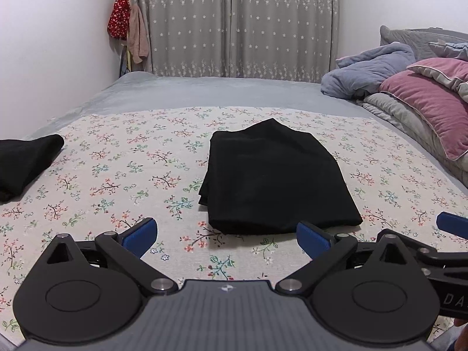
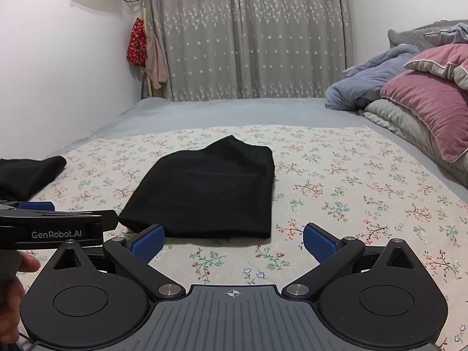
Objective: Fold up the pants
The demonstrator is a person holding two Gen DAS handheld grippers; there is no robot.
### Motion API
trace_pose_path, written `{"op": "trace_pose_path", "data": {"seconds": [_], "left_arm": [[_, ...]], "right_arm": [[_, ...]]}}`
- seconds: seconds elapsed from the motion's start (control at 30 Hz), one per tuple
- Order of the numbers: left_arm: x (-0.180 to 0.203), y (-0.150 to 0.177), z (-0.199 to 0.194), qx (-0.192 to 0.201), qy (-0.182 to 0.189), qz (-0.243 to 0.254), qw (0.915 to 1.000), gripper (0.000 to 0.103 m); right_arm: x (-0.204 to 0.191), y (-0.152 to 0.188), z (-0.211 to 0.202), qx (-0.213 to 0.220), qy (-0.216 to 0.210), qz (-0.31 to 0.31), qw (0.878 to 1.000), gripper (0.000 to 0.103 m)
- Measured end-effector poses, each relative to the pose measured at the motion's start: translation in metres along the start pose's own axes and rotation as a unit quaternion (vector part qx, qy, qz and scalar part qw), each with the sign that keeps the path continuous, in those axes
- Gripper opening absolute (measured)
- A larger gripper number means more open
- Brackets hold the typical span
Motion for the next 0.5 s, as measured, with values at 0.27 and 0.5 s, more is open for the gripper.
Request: {"op": "trace_pose_path", "data": {"seconds": [0.27,0.5], "left_arm": [[-0.0005,0.0006,0.0019,-0.007,0.001,-0.005,1.0,0.103],[-0.0007,0.0007,0.003,-0.011,-0.001,-0.007,0.9999,0.103]], "right_arm": [[-0.0029,0.0031,0.0021,-0.005,-0.003,-0.007,1.0,0.102],[-0.003,0.0045,0.0048,-0.007,-0.001,-0.008,1.0,0.102]]}}
Point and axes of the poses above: each gripper's, at about its wrist camera, not at the fingertips, and z roughly the way its jaws point, x to its right, y to its underside, the point moved 8 cm from there along z, roughly the way its jaws point, and after that the axes turned 1 degree about -x, right-handed, at the moved point
